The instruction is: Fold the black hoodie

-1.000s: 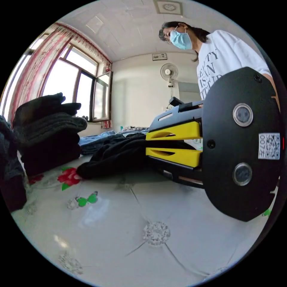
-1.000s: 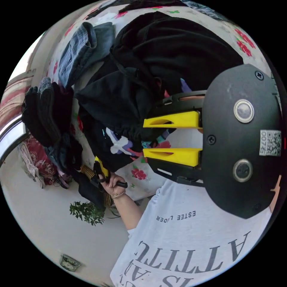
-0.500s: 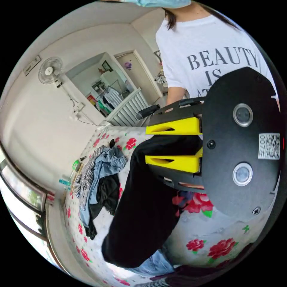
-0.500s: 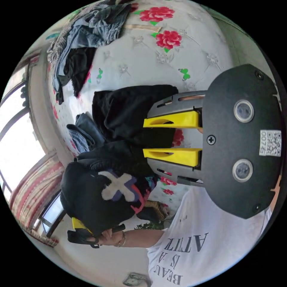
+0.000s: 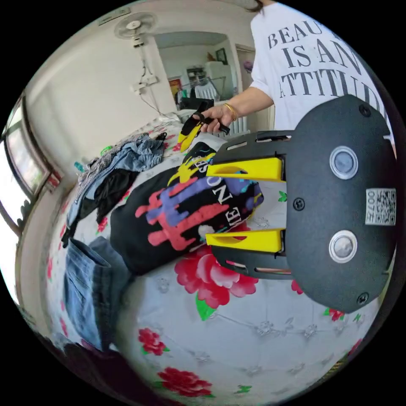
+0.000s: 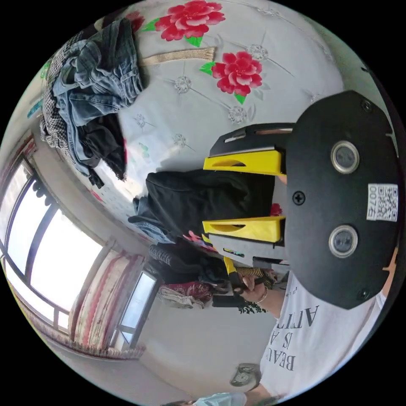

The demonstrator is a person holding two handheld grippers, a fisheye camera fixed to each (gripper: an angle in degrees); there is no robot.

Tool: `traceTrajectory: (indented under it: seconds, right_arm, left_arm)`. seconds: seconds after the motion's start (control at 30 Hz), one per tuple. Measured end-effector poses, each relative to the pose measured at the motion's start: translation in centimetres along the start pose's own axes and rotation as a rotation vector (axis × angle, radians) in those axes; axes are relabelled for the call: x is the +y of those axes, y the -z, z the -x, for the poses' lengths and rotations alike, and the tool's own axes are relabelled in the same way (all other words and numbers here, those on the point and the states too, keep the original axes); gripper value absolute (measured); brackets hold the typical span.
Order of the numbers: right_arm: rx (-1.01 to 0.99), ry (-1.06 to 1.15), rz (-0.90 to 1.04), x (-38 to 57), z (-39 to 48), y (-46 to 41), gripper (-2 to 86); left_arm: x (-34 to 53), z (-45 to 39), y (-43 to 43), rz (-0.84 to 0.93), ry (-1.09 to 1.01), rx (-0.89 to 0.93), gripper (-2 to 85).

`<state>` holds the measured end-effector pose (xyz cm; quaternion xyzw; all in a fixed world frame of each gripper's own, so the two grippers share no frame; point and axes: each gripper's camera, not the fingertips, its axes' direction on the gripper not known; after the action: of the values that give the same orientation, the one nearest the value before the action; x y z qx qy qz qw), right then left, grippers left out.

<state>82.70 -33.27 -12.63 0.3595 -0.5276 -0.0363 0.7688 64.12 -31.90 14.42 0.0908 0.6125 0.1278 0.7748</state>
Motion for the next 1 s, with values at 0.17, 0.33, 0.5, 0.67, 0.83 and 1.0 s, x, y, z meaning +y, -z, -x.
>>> traceTrajectory:
  seconds: [0.17,0.33,0.5,0.67,0.83,1.0]
  right_arm:
    - [-0.092,-0.111,0.299,-3.9,-4.9,-6.1,13.5]
    - [-0.318,-0.168,0.389,-5.0,-6.4,-7.6,8.9]
    - [-0.418,-0.215,0.266,-4.8,-4.9,-4.7,5.0]
    - [-0.527,-0.055,0.109,-9.5,3.8,1.2,4.2]
    - [-0.537,0.238,-0.005,-17.2,14.8,3.3,4.7]
    - [-0.534,0.314,-0.059,-25.1,21.2,-1.6,5.9]
  left_arm:
    - [1.8,10.3,-3.0,-0.051,0.325,0.291,21.5]
    - [-0.4,13.9,-8.5,-0.003,0.317,0.562,19.7]
    - [-2.7,13.6,-8.7,0.058,0.252,0.603,13.8]
    - [-7.1,10.8,-2.2,-0.074,0.109,0.712,12.8]
    - [-13.5,8.0,6.9,-0.238,-0.104,0.665,13.2]
    - [-19.4,9.4,13.0,-0.359,-0.125,0.431,15.2]
